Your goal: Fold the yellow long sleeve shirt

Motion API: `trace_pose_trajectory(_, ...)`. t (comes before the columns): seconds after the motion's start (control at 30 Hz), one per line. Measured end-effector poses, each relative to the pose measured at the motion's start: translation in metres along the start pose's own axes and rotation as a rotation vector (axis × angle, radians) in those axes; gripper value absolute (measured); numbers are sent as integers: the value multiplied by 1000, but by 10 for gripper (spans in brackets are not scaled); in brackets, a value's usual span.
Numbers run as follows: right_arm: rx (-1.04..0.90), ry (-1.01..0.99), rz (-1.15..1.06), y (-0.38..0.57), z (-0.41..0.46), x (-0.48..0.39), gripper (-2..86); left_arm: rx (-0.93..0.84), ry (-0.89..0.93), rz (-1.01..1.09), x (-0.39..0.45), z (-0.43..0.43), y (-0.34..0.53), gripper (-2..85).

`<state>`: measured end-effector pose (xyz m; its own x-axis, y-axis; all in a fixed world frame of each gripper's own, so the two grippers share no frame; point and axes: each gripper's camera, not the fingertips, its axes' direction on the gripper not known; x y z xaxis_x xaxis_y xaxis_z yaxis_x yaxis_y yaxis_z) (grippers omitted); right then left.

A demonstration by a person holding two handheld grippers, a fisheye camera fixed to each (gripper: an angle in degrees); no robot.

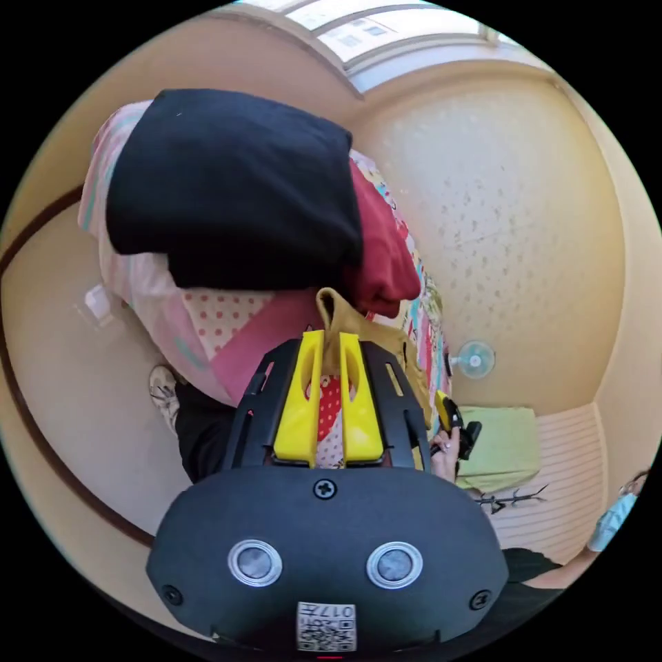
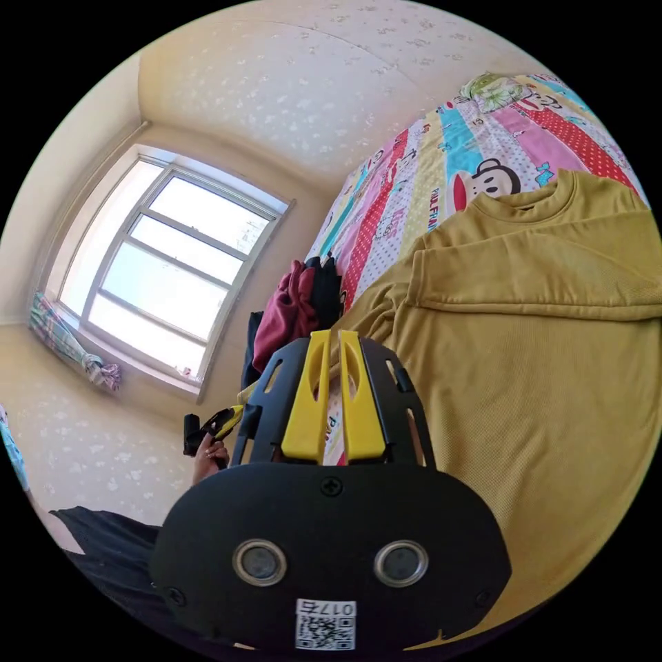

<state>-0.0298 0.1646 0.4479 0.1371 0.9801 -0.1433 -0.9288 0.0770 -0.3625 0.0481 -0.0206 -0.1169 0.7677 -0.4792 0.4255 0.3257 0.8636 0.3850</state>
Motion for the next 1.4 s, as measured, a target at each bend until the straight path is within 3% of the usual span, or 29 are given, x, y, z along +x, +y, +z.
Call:
trace_pose_trajectory(0.1,-30,-39,20,-5,-1,13,28,38,99,-82,-28,1,24,107)
trace_pose_trajectory(0.2,-68,-70,26,-11,0,22,23,-92,88,-155,-46,50,48,128)
trace_pose_trajectory(0.3,-106,-67,10,-20,-2,27,19,-92,248,-280,-71,91,63,162)
trace_pose_trajectory(0.43,-107,-79,-9,-27,-14,32,17,80,142,-318,-75,88,59,126)
trace_pose_trajectory(0.6,-104,-107,-19,-42,-29,36,17,114,228,-362,-98,95,56,61)
trace_pose_trajectory(0.7,-102,-174,15,-52,-34,46,18,153,167,-264,-66,79,69,43)
trace_pose_trajectory(0.9,-105,-279,84,-69,-42,54,21,194,265,157,75,60,85,39)
trace_pose_trajectory(1.0,-105,-304,126,-75,-45,58,21,59,246,406,171,96,76,40)
trace_pose_trajectory(1.17,-100,-343,197,-85,-43,65,14,-237,307,738,325,238,101,39)
trace_pose_trajectory(1.4,257,-207,215,-80,-105,62,6,-654,219,989,417,440,197,56)
